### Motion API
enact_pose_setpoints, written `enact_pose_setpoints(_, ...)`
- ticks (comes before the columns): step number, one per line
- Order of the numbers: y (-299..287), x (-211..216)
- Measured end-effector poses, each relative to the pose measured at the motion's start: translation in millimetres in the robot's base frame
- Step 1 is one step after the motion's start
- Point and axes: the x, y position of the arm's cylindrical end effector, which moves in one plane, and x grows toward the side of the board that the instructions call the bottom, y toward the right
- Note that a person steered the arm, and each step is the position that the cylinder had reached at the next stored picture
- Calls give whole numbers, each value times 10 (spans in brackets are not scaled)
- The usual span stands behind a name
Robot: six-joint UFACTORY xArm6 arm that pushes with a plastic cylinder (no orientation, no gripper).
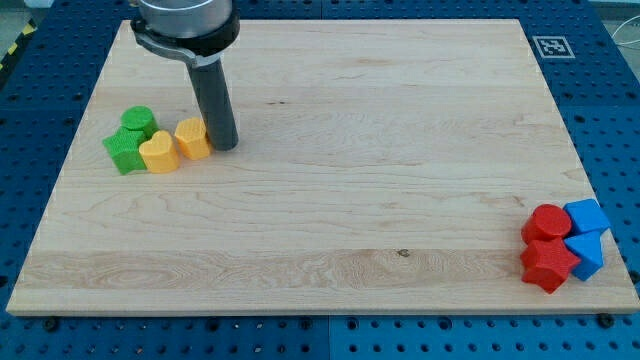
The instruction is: Move yellow hexagon towards green circle
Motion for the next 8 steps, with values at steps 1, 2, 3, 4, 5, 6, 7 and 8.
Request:
enact_pose_setpoints(1, -42, -6)
enact_pose_setpoints(2, -138, -6)
enact_pose_setpoints(3, -344, -15)
enact_pose_setpoints(4, -348, -16)
enact_pose_setpoints(5, -348, -46)
enact_pose_setpoints(6, -332, -170)
enact_pose_setpoints(7, -384, -197)
enact_pose_setpoints(8, -540, -197)
